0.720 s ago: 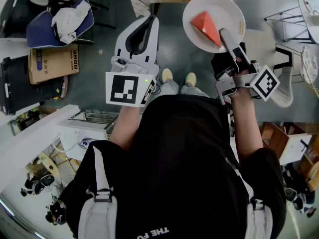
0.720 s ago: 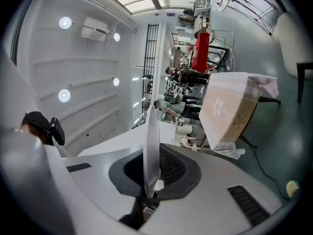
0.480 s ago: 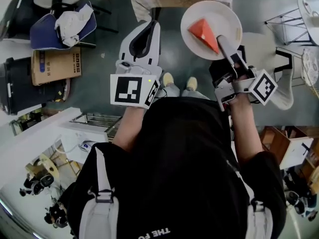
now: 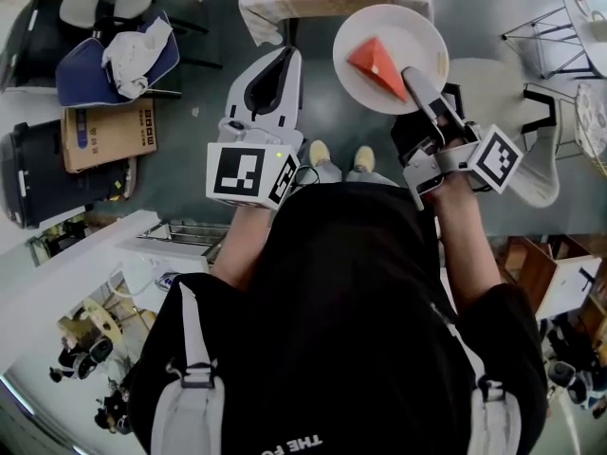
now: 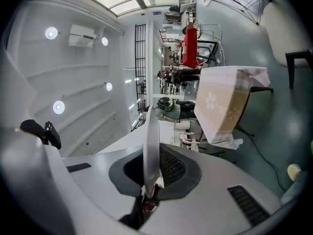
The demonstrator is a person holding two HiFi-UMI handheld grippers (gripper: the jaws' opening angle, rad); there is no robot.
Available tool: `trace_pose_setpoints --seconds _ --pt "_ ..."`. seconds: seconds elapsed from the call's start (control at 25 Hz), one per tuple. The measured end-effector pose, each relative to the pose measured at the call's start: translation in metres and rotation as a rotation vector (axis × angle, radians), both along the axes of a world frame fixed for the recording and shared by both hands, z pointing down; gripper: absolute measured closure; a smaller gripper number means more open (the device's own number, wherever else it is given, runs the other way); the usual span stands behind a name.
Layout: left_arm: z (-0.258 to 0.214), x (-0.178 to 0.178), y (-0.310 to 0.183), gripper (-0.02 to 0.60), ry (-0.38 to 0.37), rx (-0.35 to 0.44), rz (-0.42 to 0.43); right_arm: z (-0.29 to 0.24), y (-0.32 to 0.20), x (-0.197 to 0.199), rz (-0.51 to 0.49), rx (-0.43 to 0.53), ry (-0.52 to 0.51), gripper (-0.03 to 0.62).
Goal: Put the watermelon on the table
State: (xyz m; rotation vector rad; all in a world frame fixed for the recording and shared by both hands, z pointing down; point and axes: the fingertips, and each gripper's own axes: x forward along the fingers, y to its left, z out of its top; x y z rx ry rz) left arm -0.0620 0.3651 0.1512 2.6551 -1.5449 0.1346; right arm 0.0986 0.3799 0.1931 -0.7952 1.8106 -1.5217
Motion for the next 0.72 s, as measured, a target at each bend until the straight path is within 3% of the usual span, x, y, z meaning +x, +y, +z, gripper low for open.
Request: trace_pose_setpoints --seconds 0.72 --pt "0.005 0.029 -0.019 0.571 -0.035 -0.002 -0.013 -0.002 -0.026 0.032 -0.034 0.022 0.009 0.571"
